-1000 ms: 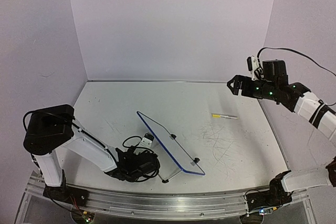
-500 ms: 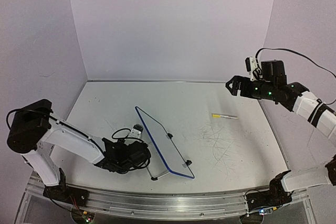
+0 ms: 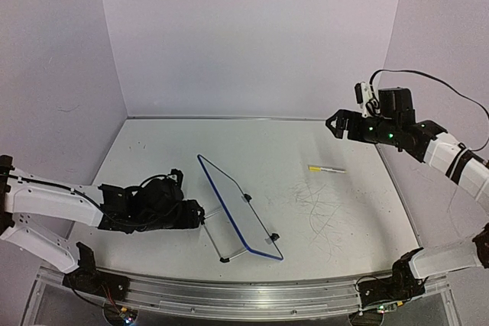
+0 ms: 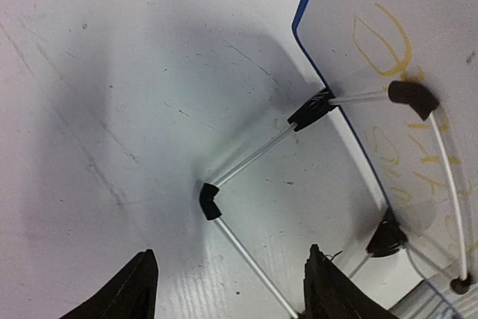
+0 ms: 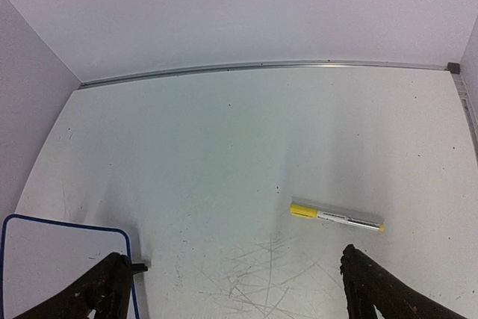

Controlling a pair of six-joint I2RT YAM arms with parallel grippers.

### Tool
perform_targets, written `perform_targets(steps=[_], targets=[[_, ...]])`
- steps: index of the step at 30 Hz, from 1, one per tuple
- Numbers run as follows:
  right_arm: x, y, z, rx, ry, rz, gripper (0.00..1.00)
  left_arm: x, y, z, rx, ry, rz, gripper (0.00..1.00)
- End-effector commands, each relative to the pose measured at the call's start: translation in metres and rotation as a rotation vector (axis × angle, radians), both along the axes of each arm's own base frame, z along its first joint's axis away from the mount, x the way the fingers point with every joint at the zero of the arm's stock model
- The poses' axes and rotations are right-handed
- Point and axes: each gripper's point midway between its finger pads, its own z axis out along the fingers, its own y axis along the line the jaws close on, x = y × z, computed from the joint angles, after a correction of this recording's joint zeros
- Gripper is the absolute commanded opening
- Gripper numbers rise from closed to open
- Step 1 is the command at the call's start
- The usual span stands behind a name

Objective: Write a sentence on the whiteboard
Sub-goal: Move the whiteboard to the center of the board.

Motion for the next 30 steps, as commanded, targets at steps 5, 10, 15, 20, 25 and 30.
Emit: perform_targets(steps=[5,10,15,20,25,30], targets=[[0.007,0.006,0.005,0.030,-0.035,0.018,0.98,-0.018,-0.035,0.000,-0.437,0.327,-0.022,0.55],[0.005,0.007,0.005,0.036,-0.045,0.022,0.98,-0.022,-0.047,-0.010,-0.459,0.384,-0.046,0.53],[0.004,0.008,0.001,0.046,-0.040,0.029,0.98,-0.014,-0.054,-0.022,-0.425,0.397,-0.029,0.50],[0.003,0.010,0.000,0.058,-0.040,0.036,0.98,-0.004,-0.053,-0.038,-0.389,0.412,0.016,0.44],[0.003,0.011,-0.003,0.060,-0.033,0.038,0.98,0.009,-0.057,-0.053,-0.348,0.417,0.020,0.36],[0.004,0.011,-0.003,0.062,-0.033,0.036,0.98,0.026,-0.045,-0.061,-0.305,0.377,0.047,0.28]])
